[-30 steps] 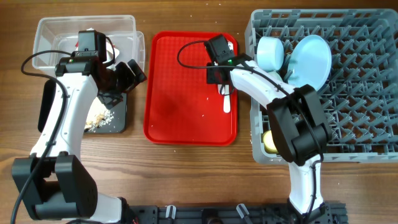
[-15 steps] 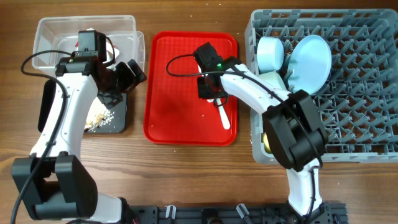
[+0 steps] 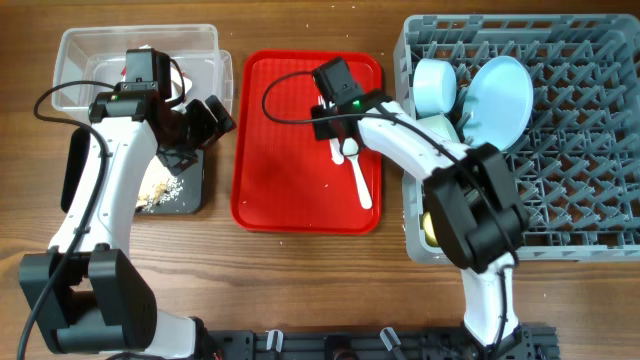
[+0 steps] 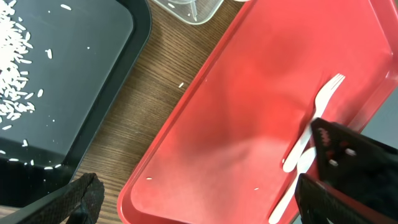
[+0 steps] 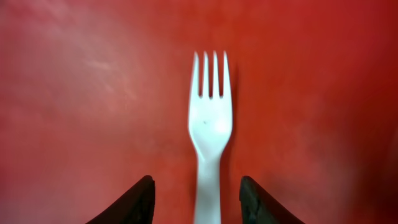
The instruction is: Sort waste into correct bins and load items into the dishwasher rack
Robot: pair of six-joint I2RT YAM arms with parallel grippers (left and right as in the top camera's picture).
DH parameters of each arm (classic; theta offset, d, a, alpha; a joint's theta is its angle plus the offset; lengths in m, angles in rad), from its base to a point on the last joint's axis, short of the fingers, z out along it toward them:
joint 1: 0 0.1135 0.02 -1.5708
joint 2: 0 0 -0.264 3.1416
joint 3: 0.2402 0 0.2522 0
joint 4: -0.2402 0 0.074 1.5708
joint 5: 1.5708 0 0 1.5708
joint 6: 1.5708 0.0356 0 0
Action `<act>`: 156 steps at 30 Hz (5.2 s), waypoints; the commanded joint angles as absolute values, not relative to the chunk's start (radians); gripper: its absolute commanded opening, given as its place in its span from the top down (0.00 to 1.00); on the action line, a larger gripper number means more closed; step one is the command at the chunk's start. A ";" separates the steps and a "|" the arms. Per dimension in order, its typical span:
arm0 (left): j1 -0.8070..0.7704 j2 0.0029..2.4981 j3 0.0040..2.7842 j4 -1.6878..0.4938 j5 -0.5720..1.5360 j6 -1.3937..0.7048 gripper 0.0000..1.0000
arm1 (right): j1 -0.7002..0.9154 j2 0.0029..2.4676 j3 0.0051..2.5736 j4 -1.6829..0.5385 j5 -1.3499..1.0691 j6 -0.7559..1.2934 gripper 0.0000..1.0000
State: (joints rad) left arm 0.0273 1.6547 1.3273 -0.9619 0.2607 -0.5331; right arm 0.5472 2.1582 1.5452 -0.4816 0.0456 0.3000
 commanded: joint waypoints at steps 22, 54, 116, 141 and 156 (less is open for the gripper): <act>0.032 1.643 1.337 -0.962 0.268 -0.532 0.00 | 0.547 1.700 1.545 -0.931 -0.076 0.306 0.96; 0.032 1.643 1.337 -0.962 0.268 -0.532 0.00 | 0.116 1.139 1.133 -0.883 -0.104 0.402 0.39; 0.032 1.643 1.337 -0.962 0.268 -0.532 0.00 | -0.033 0.697 1.216 -0.962 -0.329 0.108 0.00; 0.032 1.642 1.337 -0.962 0.268 -0.532 0.00 | 0.069 0.005 0.005 0.017 -0.196 0.134 0.00; -0.079 0.152 0.073 -0.015 0.083 -0.347 0.00 | 0.069 0.005 0.005 0.017 -0.196 0.134 0.00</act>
State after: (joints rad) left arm -0.0845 0.2371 0.1253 -0.0250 0.1116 -0.3420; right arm 0.0631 0.0132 0.0063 0.0132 -0.2008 0.1299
